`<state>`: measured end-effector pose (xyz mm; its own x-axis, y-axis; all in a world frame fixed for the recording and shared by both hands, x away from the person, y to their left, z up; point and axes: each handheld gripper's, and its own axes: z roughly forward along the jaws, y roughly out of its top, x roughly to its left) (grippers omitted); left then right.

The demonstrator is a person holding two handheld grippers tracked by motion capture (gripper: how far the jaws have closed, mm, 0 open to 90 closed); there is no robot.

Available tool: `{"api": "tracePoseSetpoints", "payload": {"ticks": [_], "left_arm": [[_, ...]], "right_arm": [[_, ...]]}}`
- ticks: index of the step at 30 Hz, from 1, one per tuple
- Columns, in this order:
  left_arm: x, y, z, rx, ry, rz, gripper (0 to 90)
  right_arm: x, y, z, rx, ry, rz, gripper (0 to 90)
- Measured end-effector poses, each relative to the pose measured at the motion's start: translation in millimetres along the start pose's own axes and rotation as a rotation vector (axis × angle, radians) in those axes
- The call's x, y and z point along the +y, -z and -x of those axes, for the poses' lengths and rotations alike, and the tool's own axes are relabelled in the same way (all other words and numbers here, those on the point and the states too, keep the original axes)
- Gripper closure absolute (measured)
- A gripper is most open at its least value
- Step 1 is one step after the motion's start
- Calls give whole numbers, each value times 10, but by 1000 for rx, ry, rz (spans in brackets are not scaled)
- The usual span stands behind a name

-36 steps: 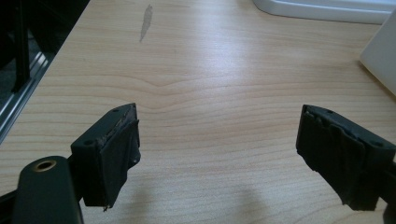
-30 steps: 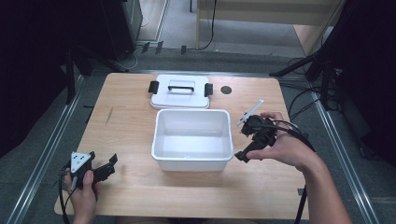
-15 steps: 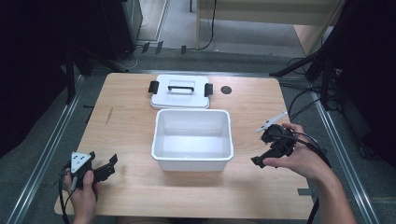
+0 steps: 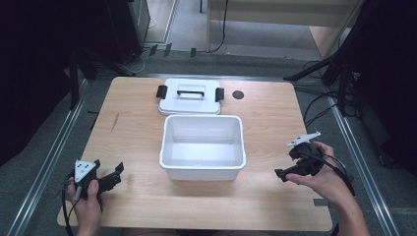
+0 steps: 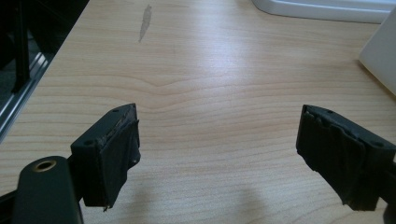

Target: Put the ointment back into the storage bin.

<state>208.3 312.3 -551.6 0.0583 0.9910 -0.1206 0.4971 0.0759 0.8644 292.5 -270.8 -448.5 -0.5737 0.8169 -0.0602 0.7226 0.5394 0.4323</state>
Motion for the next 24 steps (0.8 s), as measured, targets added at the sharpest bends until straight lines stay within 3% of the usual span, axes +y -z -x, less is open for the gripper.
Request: {"api": "tracePoseSetpoints", "payload": {"ticks": [6,12,13,15,24], "left_arm": [[0,0,0,0,0,-1,141],[0,0,0,1,0,0,141],[0,1,0,1,1,0,140],[0,1,-1,1,1,0,141],[0,1,1,2,2,1,141]], "right_arm": [[-215,-112,38,-29,-38,61,0],[-420,-233,12,-76,-52,169,0],[-491,-273,10,-92,-73,198,0],[-516,-285,12,-97,-77,208,0],[-815,-375,136,-131,-192,316,0]]}}
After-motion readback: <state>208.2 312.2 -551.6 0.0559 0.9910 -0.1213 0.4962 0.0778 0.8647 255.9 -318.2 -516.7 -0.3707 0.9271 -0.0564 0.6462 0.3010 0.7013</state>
